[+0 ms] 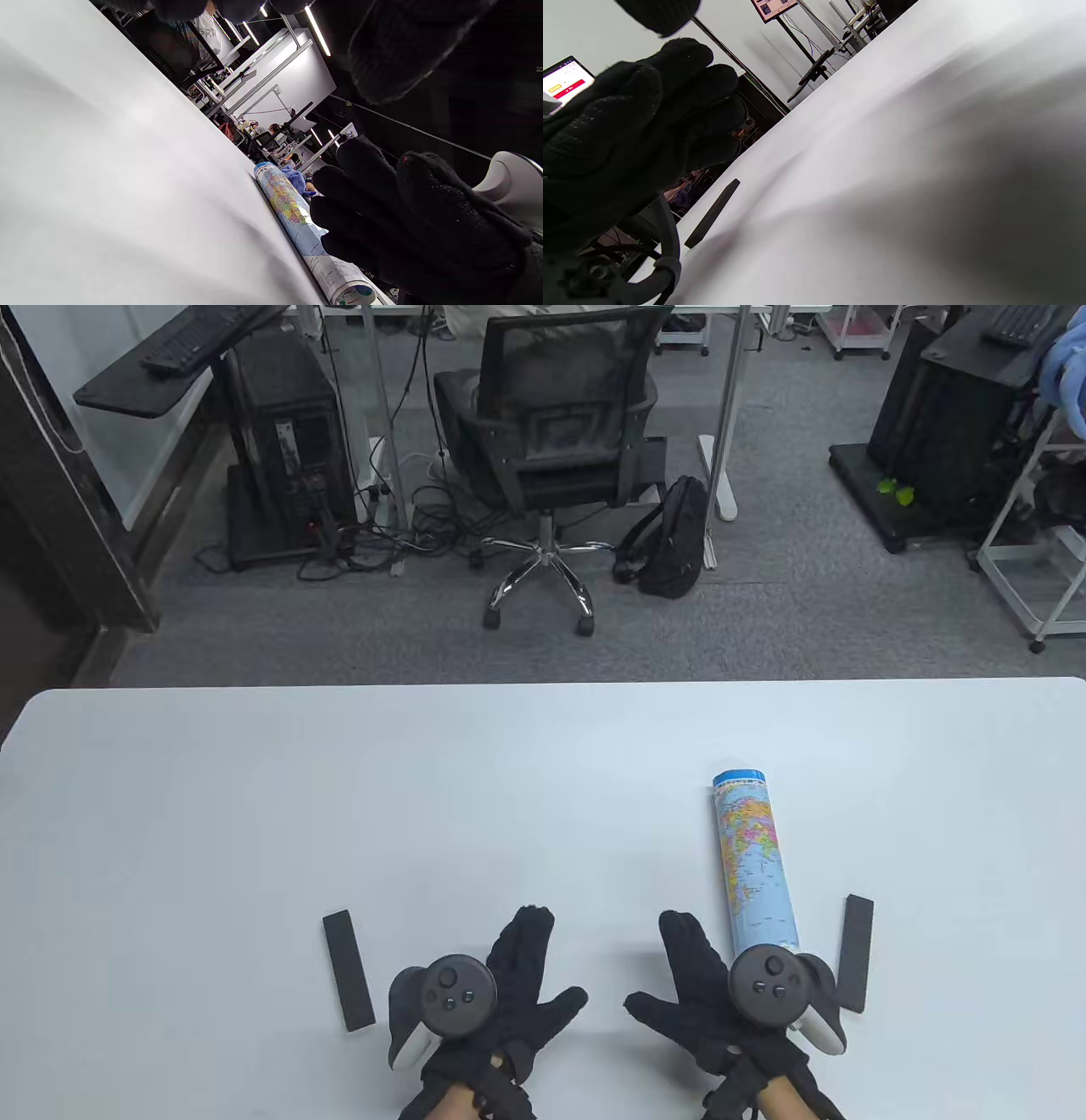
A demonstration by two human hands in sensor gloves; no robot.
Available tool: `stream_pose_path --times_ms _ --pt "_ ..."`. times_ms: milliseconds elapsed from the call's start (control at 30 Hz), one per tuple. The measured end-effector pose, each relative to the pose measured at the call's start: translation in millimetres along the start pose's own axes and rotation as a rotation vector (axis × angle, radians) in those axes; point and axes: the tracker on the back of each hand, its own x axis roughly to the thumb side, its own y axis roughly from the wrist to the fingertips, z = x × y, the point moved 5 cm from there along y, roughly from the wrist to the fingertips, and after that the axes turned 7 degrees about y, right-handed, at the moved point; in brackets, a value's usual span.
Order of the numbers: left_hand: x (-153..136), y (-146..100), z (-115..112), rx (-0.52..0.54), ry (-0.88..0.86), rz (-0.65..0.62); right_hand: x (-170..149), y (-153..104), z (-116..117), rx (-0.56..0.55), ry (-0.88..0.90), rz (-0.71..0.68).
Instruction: Unroll map and secure with paperweights
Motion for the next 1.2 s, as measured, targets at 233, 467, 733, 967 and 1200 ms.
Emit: stream_pose_path --times_ms 233,467,733,967,1200 --pt "0.6 0.3 0.1 -0.006 0.014 -0.006 -0.2 0.3 0.6 0.000 -0.009 -0.006" --pt "3.7 0.6 2.7 0.011 0.006 -0.028 0.0 0.2 -0.2 -0.007 -0.010 -0.004" --pt "4.0 -0.2 2.4 0.008 0.004 -0.025 1.0 -0.2 1.3 -0.003 -0.034 -0.006" --pt "4.7 -0.1 2.5 0.007 0.003 -0.021 10.5 -2.8 -2.1 -0.014 -0.087 -0.021" --pt "5.5 0.5 2.3 0.007 0.009 -0.028 22.4 -13.3 -29.7 -0.191 -0.215 0.004"
